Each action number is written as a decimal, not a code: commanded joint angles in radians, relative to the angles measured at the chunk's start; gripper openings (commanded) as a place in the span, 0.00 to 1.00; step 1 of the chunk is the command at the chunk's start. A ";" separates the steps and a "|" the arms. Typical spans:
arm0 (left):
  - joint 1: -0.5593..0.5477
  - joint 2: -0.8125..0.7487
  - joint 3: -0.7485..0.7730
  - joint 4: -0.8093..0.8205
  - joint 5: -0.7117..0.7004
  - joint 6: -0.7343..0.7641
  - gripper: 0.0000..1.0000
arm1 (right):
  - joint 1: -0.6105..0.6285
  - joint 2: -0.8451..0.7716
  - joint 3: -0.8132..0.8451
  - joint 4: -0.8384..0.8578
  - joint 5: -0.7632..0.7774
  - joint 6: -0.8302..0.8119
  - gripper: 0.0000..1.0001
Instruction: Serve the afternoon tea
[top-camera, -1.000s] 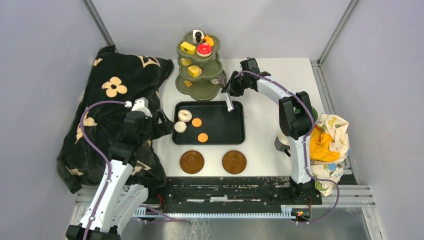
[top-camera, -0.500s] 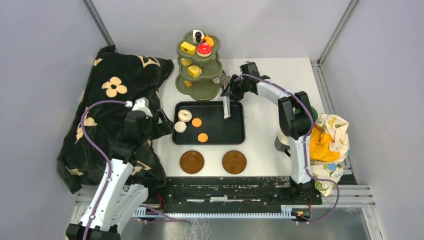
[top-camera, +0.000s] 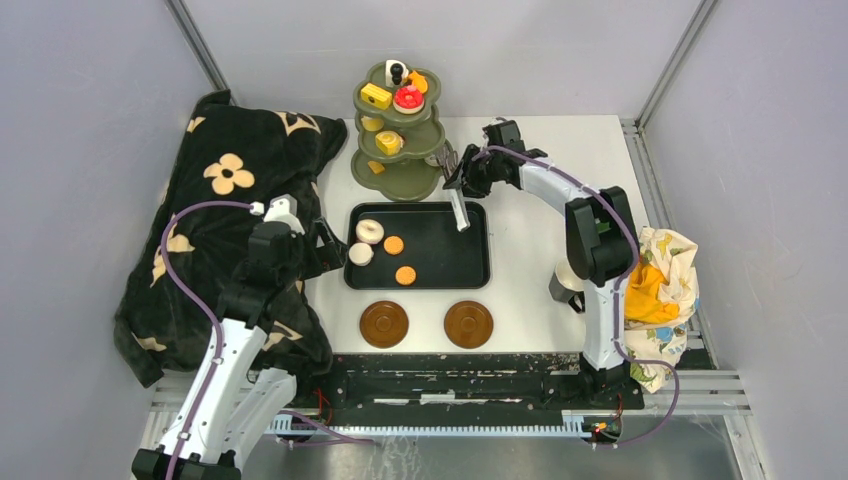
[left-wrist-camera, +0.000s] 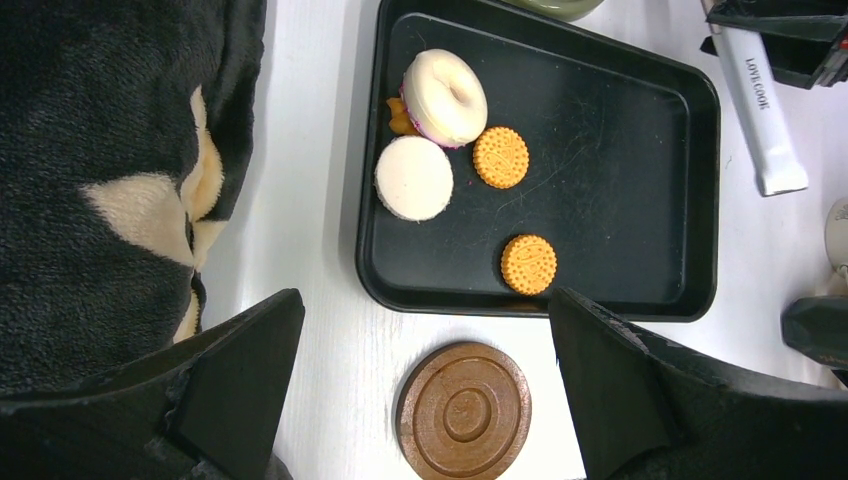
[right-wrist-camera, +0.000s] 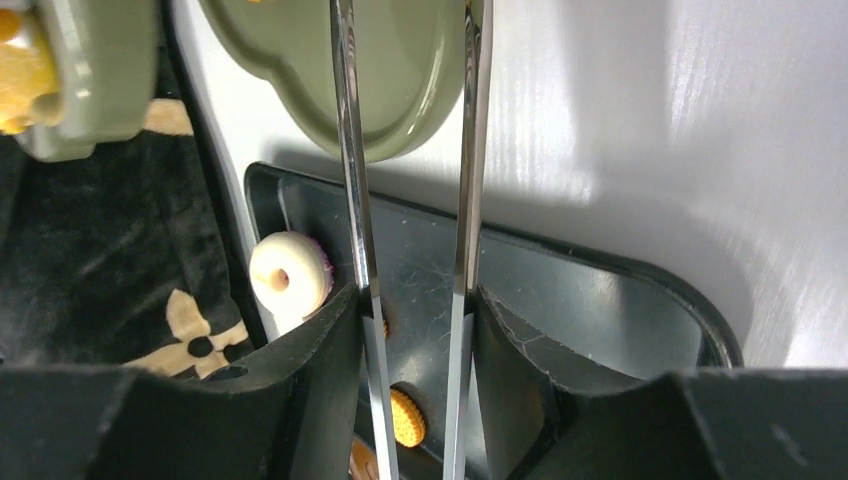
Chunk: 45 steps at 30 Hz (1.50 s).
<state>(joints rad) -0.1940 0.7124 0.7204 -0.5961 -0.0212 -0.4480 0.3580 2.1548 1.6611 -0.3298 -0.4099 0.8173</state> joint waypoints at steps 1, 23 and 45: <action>-0.003 -0.009 0.014 0.032 0.003 -0.020 0.99 | -0.001 -0.126 -0.027 0.041 -0.008 -0.025 0.47; -0.002 0.014 0.024 0.027 -0.021 -0.028 0.99 | 0.181 -0.624 -0.459 -0.305 0.102 -0.435 0.46; -0.001 0.004 0.061 -0.026 -0.202 -0.138 0.99 | 0.507 -0.387 -0.095 -0.415 0.326 -0.502 0.47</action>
<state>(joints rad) -0.1940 0.7372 0.7280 -0.6460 -0.2058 -0.5503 0.8310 1.7313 1.4429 -0.7605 -0.1474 0.3302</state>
